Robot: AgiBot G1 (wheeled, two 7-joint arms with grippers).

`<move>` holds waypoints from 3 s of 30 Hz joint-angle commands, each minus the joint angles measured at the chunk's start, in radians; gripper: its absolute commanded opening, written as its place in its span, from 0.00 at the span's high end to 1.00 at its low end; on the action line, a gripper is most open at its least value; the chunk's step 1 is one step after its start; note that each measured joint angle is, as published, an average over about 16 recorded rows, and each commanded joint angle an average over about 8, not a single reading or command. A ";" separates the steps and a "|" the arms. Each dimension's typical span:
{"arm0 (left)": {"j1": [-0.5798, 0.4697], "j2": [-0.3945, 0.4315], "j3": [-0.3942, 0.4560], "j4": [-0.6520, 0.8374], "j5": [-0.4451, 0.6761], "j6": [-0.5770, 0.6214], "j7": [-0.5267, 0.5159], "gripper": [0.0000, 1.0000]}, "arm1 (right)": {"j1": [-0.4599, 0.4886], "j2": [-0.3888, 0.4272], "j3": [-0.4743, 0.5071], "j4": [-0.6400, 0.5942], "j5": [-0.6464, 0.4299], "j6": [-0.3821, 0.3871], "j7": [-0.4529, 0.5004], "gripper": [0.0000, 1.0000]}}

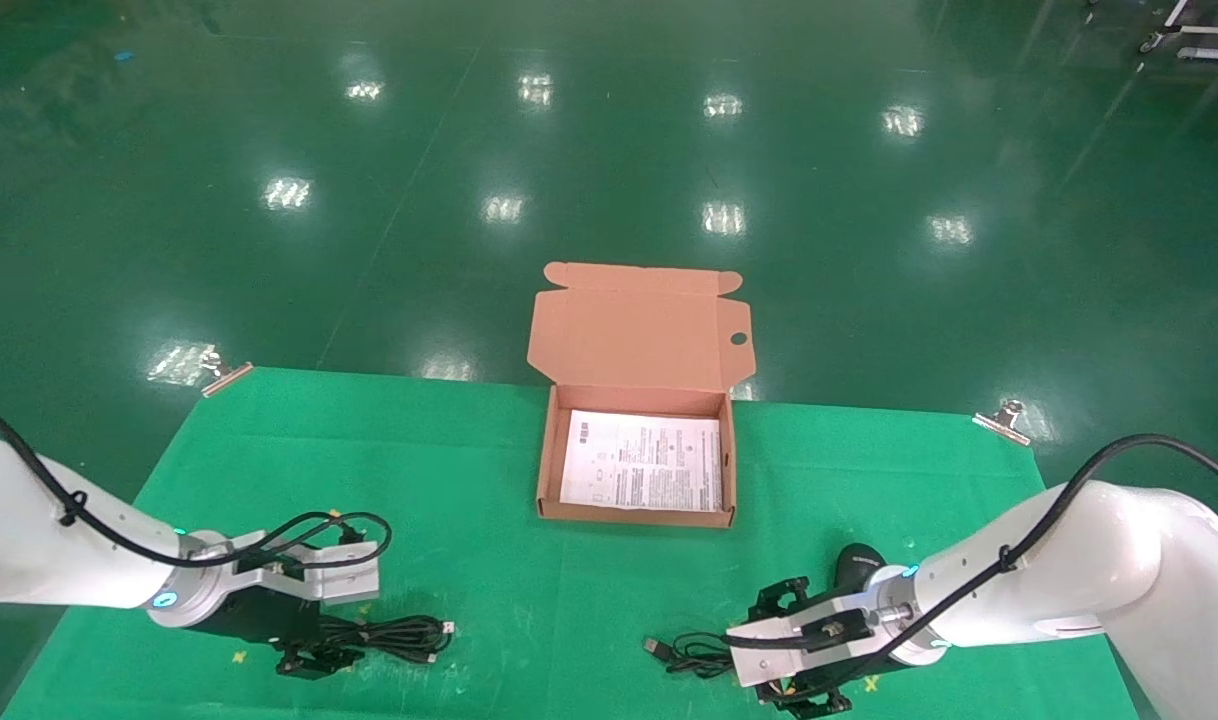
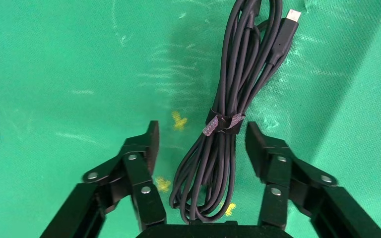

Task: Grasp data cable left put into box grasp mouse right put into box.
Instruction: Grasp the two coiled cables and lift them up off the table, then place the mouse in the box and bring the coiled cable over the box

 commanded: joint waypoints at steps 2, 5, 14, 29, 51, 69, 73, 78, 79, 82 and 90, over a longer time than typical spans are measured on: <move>0.000 0.000 0.000 -0.002 0.001 0.001 0.000 1.00 | 0.000 0.001 0.000 0.001 0.000 -0.001 0.000 1.00; 0.000 -0.001 0.000 -0.003 0.001 0.001 0.000 1.00 | 0.000 0.001 0.000 0.002 0.000 -0.002 0.001 1.00; 0.001 -0.001 0.001 -0.006 0.002 0.002 -0.001 1.00 | -0.001 0.002 0.001 0.004 0.001 -0.002 0.001 1.00; -0.006 -0.010 -0.003 -0.018 -0.005 0.010 0.010 1.00 | 0.011 0.022 0.018 0.010 0.019 -0.007 0.014 1.00; -0.139 -0.085 -0.072 -0.381 0.052 -0.186 0.026 1.00 | 0.333 0.098 0.221 0.138 0.131 0.149 0.113 1.00; -0.234 0.055 -0.080 -0.286 0.185 -0.378 -0.053 1.00 | 0.546 -0.171 0.264 -0.220 0.246 0.264 -0.149 1.00; -0.237 0.061 -0.079 -0.276 0.192 -0.386 -0.057 1.00 | 0.553 -0.182 0.261 -0.234 0.256 0.264 -0.167 1.00; -0.221 0.046 -0.077 -0.277 0.190 -0.369 -0.063 1.00 | 0.535 -0.184 0.242 -0.230 0.256 0.273 -0.160 1.00; -0.216 0.040 -0.076 -0.278 0.191 -0.363 -0.066 1.00 | 0.530 -0.184 0.237 -0.231 0.255 0.276 -0.156 1.00; -0.202 0.022 -0.074 -0.285 0.199 -0.348 -0.083 1.00 | 0.515 -0.186 0.219 -0.238 0.251 0.285 -0.147 1.00; -0.171 -0.022 -0.063 -0.338 0.270 -0.296 -0.187 1.00 | 0.461 -0.196 0.163 -0.251 0.258 0.293 -0.109 1.00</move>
